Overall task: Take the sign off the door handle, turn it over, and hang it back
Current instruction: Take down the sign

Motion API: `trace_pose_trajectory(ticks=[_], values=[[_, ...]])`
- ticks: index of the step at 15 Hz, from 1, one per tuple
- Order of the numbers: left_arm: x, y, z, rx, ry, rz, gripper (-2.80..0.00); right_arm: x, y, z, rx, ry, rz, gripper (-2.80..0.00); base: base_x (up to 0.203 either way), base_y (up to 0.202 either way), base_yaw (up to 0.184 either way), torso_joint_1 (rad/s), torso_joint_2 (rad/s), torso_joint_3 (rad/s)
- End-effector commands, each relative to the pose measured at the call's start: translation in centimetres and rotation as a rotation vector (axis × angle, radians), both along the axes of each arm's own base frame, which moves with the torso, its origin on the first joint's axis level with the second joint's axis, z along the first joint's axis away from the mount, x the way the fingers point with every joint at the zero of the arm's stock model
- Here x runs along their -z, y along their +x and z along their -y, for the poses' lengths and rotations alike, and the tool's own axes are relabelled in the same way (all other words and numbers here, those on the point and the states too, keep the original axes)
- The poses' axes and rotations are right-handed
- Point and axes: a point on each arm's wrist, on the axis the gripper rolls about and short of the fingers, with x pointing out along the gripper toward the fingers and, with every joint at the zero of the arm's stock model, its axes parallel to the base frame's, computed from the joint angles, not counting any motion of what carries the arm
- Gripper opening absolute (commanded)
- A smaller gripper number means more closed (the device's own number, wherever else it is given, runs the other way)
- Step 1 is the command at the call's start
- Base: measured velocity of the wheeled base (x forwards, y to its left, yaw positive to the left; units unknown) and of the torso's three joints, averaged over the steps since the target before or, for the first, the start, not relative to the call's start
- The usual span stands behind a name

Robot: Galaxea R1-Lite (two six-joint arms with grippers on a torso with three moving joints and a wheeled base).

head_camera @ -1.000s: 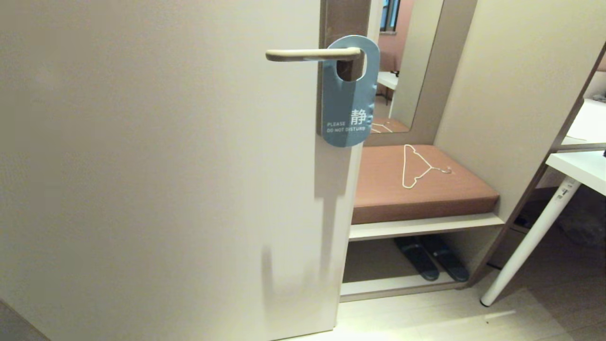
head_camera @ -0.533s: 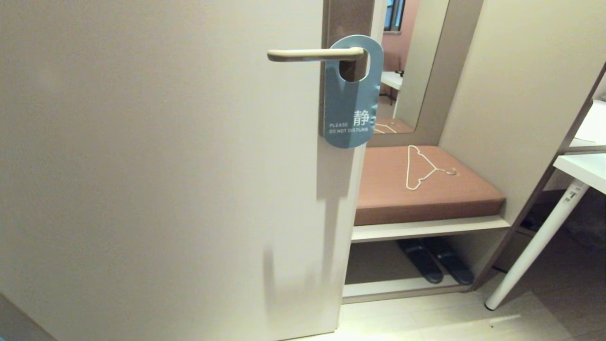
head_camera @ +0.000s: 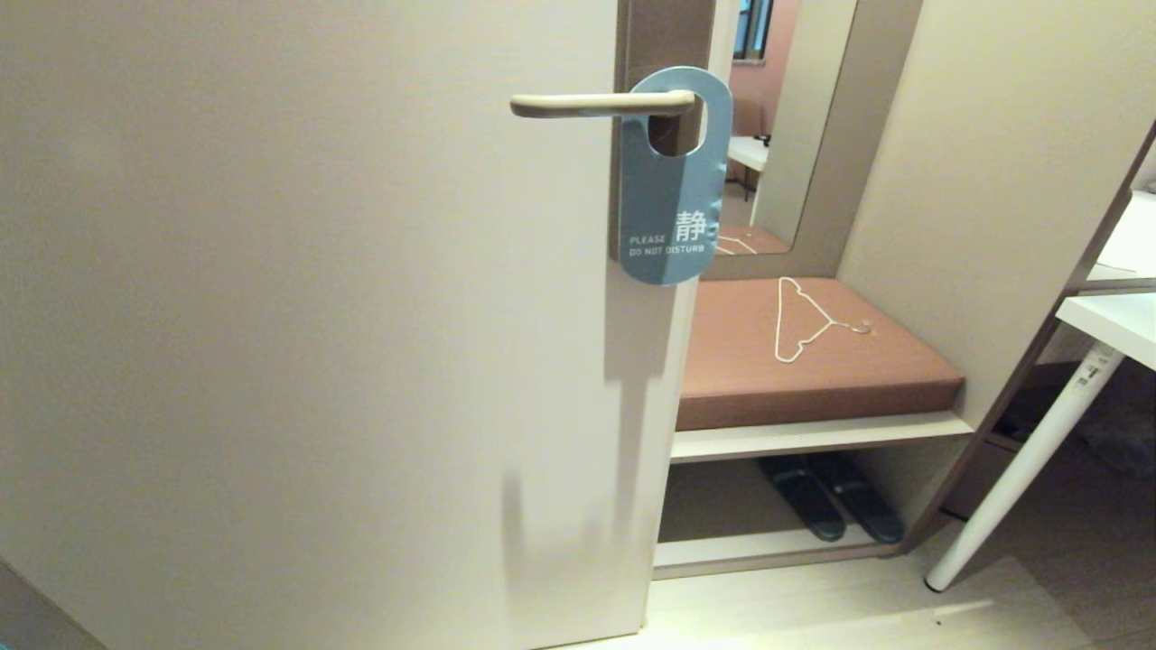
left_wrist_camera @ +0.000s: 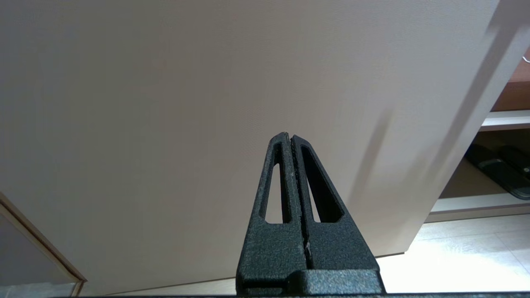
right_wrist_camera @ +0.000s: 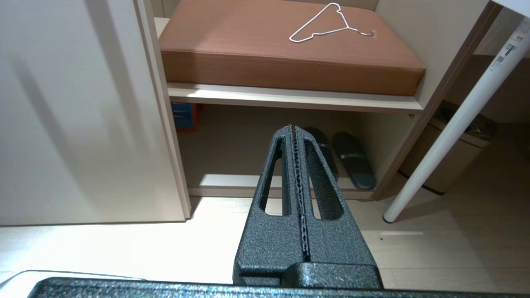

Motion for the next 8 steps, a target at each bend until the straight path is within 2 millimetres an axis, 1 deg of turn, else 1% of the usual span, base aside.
trace_pose_trajectory(ticks=[1, 8], values=[[0.02, 0.01, 0.00, -0.001, 0.000, 0.000, -2.80, 0.01, 0.00, 0.00, -0.001, -0.003, -0.001, -2.80, 0.000, 0.000, 0.000, 0.000, 0.00, 0.000], [-0.02, -0.01, 0.00, -0.001, 0.000, 0.001, -2.80, 0.00, -0.01, 0.00, 0.001, 0.003, -0.002, -2.80, 0.000, 0.000, 0.000, 0.000, 0.00, 0.000]])
